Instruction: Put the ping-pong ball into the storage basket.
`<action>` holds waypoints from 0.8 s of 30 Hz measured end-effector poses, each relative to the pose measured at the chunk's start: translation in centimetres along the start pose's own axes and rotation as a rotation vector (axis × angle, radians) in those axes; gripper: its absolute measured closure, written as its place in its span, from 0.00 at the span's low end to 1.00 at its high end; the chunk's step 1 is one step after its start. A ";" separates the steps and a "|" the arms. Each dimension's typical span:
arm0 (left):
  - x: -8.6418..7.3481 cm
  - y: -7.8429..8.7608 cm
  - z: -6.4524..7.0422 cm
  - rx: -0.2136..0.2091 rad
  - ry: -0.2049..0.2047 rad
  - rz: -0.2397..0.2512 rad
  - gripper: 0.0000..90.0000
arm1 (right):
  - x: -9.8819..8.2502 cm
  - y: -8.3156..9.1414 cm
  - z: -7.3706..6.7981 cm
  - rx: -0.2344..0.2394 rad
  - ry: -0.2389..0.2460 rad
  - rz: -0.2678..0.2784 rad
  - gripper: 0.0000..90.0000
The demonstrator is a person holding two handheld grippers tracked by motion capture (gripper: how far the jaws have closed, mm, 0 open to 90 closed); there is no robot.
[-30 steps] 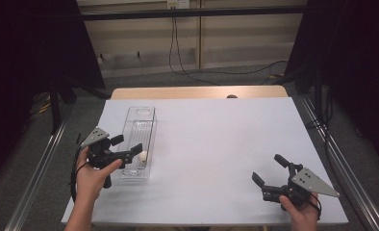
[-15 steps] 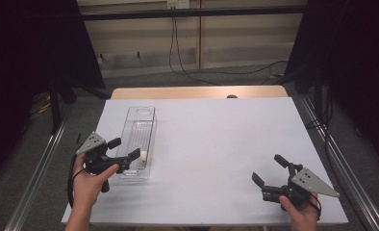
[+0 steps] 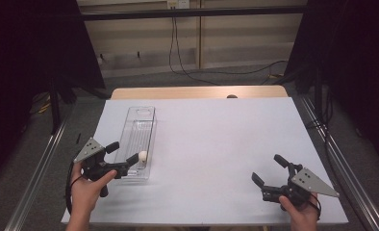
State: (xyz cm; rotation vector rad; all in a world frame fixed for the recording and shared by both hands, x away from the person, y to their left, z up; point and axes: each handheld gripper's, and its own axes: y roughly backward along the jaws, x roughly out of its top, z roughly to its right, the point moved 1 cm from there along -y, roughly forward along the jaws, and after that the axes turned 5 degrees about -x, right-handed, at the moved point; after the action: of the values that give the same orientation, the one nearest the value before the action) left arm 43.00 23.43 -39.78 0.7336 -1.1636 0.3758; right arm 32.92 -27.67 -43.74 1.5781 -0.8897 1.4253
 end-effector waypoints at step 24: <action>-2.0 1.4 0.4 0.019 -0.041 0.021 0.05 | 0.0 0.0 0.0 0.005 -0.004 0.002 0.03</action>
State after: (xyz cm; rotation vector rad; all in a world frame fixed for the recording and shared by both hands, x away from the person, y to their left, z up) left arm 41.09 24.39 -41.09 0.7485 -1.2087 0.3913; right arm 32.90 -27.67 -43.69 1.5848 -0.8908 1.4275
